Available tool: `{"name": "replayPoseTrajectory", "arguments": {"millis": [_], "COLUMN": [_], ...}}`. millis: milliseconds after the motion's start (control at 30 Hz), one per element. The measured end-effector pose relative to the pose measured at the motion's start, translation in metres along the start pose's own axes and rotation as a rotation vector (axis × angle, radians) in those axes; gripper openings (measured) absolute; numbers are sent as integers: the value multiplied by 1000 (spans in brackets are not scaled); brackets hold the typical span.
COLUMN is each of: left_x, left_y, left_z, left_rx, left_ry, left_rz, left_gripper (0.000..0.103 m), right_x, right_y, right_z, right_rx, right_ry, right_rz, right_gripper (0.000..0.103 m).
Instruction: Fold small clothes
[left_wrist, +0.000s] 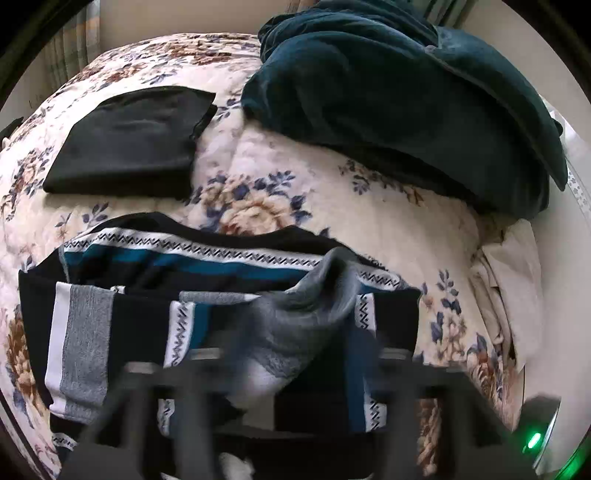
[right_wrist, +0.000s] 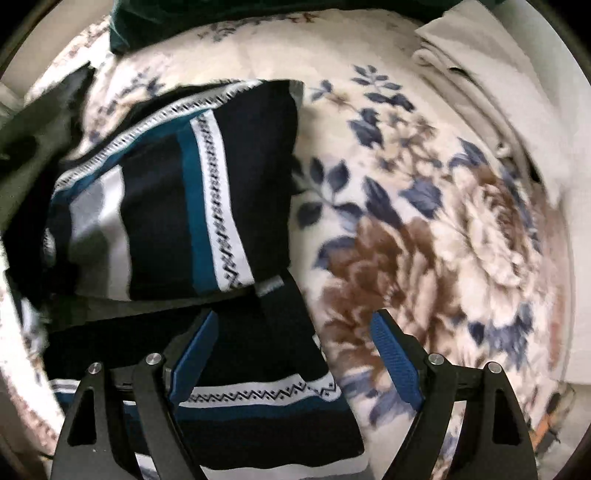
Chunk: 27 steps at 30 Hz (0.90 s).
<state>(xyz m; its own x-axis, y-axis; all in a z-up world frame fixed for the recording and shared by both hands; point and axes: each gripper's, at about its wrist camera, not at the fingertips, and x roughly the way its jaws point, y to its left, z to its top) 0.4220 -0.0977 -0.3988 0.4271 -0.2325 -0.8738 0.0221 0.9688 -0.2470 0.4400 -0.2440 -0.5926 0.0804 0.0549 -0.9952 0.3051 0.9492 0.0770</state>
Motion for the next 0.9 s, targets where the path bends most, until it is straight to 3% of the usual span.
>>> {"name": "replayPoseTrajectory", "arguments": {"millis": [33,67,267,367,533,667,700,733,767,800,900], "left_x": [-8,-13,-61,-71,-79,-78,-77,-76,-77,-76,-73], "left_y": [12,22,154,213,273,289,290,290,290,288,279], "left_z": [-2,-5,-26,-47,-78,-91,-94,-95,-94,-94,-86], "left_rx": [-23,-40,-237,-304,-405,-461,-477,-489,-493,-494,-471], "left_ry": [-18,-33,-50,-20,7,20,22,23,23,21,11], "left_rz": [4,17,277,454,568,593,590,580,572,561,534], "left_gripper": [86,86,86,86,86,86,86,86,86,86,86], "right_x": [-2,-4,-24,-12,18,49,54,55,54,50,26], "right_y": [-2,-5,9,31,85,139,150,155,160,161,141], "right_z": [4,9,43,63,98,111,110,107,104,101,95], "right_rx": [0,9,55,42,27,-59,-94,-107,-130,-149,-144], "right_ry": [7,9,-33,-15,42,113,125,112,86,62,-53], "right_rz": [27,66,225,302,402,354,311,283,235,190,165], "right_gripper": [87,87,87,87,87,85,76,31,6,6,6]}}
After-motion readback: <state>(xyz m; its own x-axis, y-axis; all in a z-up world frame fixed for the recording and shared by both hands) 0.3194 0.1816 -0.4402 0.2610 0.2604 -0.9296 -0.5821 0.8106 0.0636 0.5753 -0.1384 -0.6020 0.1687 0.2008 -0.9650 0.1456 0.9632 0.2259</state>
